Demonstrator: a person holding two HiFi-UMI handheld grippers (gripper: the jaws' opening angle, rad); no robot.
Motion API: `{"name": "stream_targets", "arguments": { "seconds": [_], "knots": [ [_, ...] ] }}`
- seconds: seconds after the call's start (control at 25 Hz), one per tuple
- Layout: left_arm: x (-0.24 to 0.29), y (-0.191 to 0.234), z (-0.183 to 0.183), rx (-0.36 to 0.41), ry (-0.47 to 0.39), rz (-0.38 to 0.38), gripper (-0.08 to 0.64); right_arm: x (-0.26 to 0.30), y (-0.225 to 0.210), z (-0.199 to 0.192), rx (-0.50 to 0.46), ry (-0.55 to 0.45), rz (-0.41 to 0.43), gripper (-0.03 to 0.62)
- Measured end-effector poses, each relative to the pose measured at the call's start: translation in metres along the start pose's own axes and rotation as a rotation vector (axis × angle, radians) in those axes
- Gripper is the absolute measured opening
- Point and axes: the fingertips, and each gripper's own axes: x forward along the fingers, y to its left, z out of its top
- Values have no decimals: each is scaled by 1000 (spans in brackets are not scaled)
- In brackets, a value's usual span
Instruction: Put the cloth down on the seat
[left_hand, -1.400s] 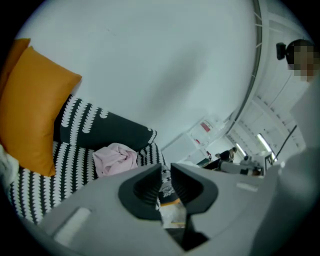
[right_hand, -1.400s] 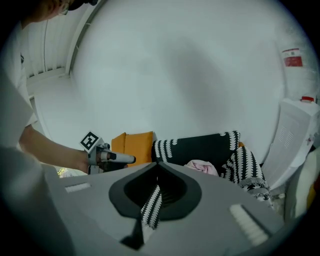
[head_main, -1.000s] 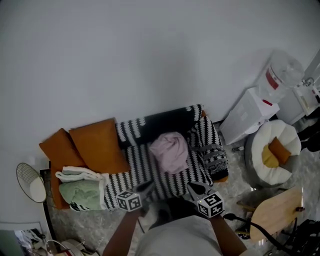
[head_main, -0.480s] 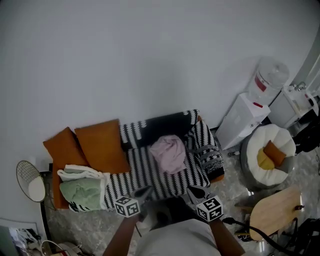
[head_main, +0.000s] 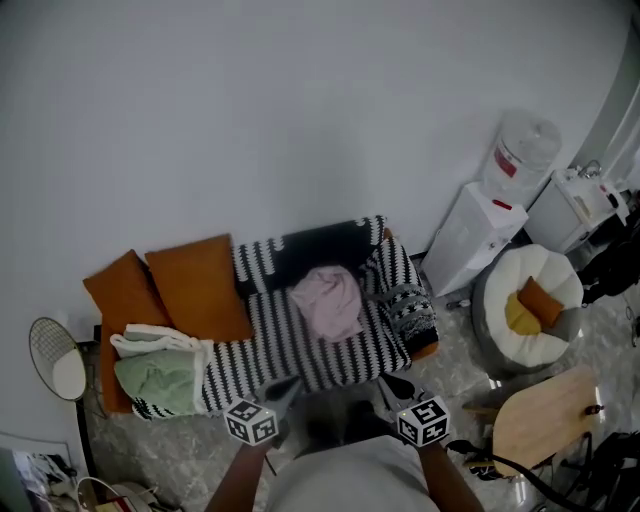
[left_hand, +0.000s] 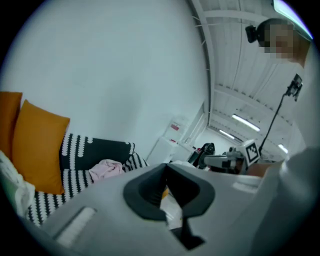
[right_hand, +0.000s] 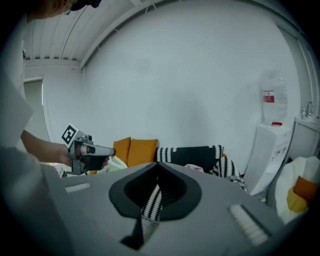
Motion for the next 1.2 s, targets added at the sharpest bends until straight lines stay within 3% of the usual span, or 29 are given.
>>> {"name": "stream_targets", "arguments": {
  "seconds": [0.2,0.52,1.2],
  "knots": [
    [6,-37,13,73,-35,-8,2,-15,-15,9,-26,-19,36,4],
    [13,-75,14,63,-68,25,2,-48,-41,26,-63,-35,71,3],
    [29,-115,-1,90,-56,56,2,-91,-69,15,-67,-31,68,3]
  ]
}}
